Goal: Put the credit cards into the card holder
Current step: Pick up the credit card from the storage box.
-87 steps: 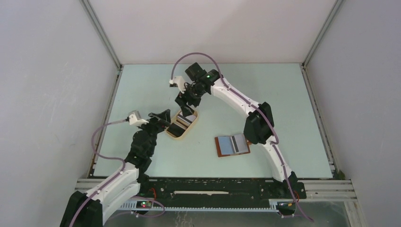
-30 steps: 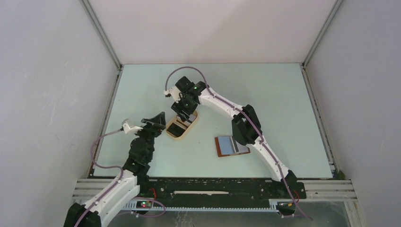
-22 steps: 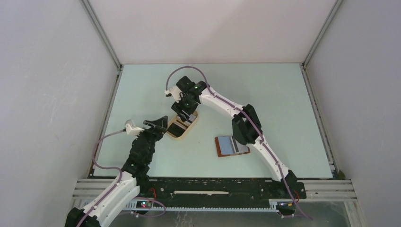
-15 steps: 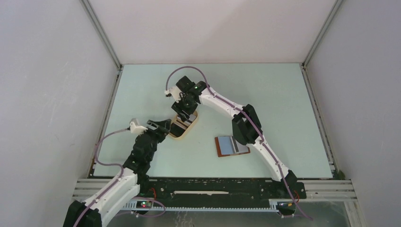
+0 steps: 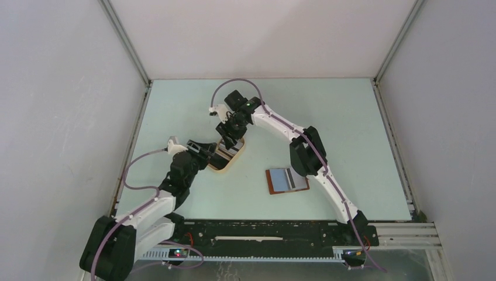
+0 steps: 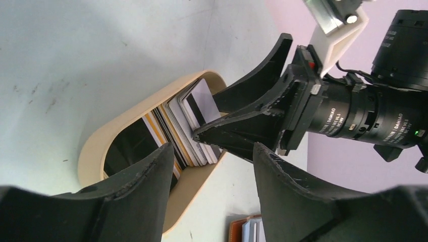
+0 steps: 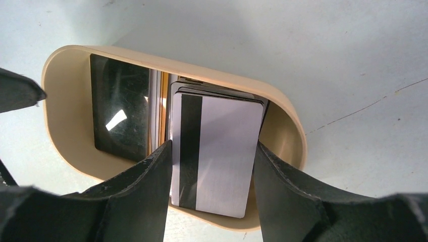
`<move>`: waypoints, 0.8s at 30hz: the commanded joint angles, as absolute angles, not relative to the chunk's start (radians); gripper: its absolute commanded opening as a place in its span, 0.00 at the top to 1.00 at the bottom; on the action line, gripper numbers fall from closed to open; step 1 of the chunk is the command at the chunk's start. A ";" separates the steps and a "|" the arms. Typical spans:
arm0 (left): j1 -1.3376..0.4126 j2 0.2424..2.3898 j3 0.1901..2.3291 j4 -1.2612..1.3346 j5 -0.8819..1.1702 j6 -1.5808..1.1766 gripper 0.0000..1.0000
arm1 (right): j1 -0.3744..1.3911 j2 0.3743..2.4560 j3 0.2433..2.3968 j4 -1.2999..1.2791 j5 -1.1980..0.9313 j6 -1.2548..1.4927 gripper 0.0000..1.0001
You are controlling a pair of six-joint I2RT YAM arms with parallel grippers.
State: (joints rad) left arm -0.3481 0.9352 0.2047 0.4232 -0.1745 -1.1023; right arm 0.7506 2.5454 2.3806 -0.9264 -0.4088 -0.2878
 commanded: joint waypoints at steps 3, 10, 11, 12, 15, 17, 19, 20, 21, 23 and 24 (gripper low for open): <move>-0.336 1.022 0.272 0.536 -0.133 -1.156 0.34 | 0.725 2.469 2.373 -0.922 -0.515 -0.270 0.58; -0.334 1.112 0.292 0.609 -0.126 -1.196 0.32 | 0.709 2.454 2.372 -0.922 -0.586 -0.259 0.59; -0.334 1.124 0.296 0.612 -0.129 -1.200 0.32 | 0.707 2.453 2.370 -0.922 -0.593 -0.259 0.59; -0.334 1.136 0.298 0.619 -0.131 -1.205 0.32 | 0.705 2.453 2.370 -0.921 -0.598 -0.258 0.59; -0.332 1.169 0.302 0.641 -0.139 -1.227 0.32 | 0.698 2.451 2.367 -0.920 -0.617 -0.256 0.60; -0.331 1.190 0.301 0.665 -0.144 -1.245 0.32 | 0.694 2.448 2.362 -0.915 -0.638 -0.254 0.60; -0.330 1.209 0.302 0.688 -0.150 -1.261 0.32 | 0.691 2.443 2.352 -0.907 -0.649 -0.252 0.60; -0.330 1.218 0.304 0.695 -0.154 -1.269 0.33 | 0.689 2.441 2.349 -0.906 -0.652 -0.252 0.60; -0.329 1.225 0.306 0.700 -0.160 -1.275 0.33 | 0.688 2.440 2.346 -0.904 -0.657 -0.253 0.60; -0.327 1.241 0.314 0.708 -0.168 -1.281 0.34 | 0.685 2.439 2.343 -0.902 -0.666 -0.253 0.60; -0.327 1.252 0.318 0.709 -0.168 -1.286 0.35 | 0.683 2.439 2.341 -0.901 -0.669 -0.253 0.60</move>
